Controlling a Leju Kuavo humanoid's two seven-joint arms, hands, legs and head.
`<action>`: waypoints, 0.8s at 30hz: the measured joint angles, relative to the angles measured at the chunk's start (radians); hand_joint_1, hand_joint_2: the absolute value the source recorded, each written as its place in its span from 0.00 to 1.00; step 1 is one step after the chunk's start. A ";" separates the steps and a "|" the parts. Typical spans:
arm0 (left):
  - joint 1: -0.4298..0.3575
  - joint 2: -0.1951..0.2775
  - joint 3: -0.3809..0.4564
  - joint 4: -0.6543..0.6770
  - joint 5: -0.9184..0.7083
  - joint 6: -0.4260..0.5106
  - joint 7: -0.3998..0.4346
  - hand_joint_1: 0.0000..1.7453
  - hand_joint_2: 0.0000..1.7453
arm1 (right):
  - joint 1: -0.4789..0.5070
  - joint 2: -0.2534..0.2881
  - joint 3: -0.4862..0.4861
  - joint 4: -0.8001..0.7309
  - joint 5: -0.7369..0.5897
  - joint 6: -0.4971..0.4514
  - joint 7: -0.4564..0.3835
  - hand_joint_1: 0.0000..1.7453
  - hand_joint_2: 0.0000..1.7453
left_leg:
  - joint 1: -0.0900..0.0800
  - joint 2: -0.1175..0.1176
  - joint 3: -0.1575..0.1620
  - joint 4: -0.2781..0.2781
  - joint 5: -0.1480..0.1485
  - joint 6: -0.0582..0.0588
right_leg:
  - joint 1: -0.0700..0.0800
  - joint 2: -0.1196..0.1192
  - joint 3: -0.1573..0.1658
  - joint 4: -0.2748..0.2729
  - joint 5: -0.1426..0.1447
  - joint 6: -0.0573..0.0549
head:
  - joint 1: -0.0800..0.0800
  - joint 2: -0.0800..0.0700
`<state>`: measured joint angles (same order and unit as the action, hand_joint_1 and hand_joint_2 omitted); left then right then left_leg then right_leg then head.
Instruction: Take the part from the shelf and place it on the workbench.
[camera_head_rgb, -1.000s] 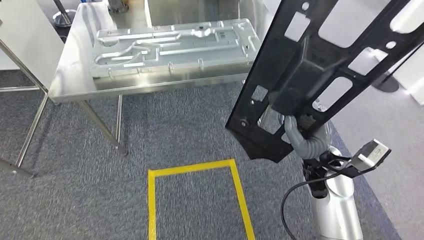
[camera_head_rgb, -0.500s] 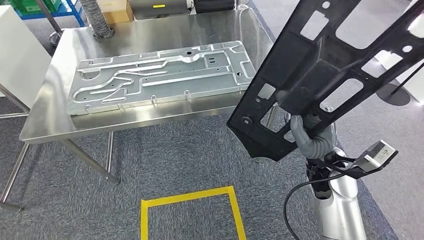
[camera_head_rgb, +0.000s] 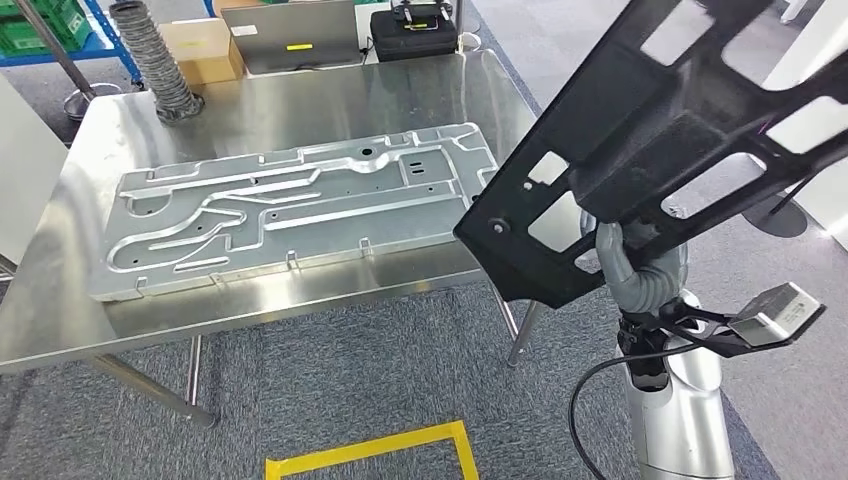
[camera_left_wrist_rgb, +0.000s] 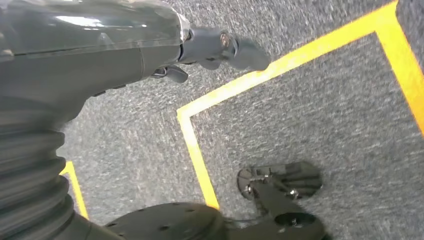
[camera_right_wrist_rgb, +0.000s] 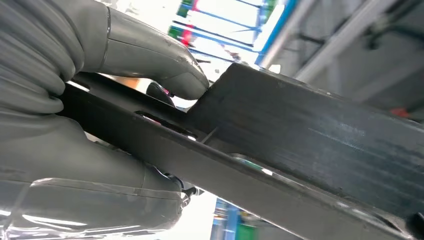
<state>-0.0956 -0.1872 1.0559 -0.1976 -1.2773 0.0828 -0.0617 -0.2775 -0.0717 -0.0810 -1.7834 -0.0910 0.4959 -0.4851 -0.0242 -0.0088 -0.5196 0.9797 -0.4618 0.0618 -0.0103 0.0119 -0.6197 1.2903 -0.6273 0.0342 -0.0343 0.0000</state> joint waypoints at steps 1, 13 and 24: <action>0.006 -0.001 0.000 0.000 0.000 -0.001 0.000 0.00 1.00 | 0.007 0.000 0.000 0.003 0.000 0.000 0.001 1.00 1.00 | 0.003 0.000 0.019 0.000 -0.016 -0.003 | -0.003 -0.001 -0.033 0.001 -0.048 0.004 | 0.000 0.000; 0.008 -0.006 -0.001 0.001 -0.012 -0.004 0.000 0.00 1.00 | 0.042 0.002 -0.010 0.017 -0.011 -0.014 -0.009 1.00 1.00 | 0.022 0.003 -0.010 0.277 -0.031 -0.068 | -0.008 -0.010 0.056 -0.301 0.180 -0.048 | 0.000 0.000; -0.005 -0.009 -0.001 0.002 -0.018 -0.008 -0.013 0.00 1.00 | 0.056 0.003 -0.023 0.032 0.000 -0.017 0.009 1.00 1.00 | 0.001 0.001 -0.227 0.049 0.188 -0.031 | -0.003 0.017 0.350 -0.366 -0.033 -0.015 | 0.000 0.000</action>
<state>-0.1006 -0.1959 1.0550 -0.1953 -1.2948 0.0751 -0.0744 -0.2218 -0.0691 -0.1044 -1.7514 -0.0909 0.4792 -0.4763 -0.0228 -0.0077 -0.7461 1.0288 -0.2733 0.0310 -0.0138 0.0284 -0.2696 0.9242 -0.6608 0.0190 -0.0346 0.0000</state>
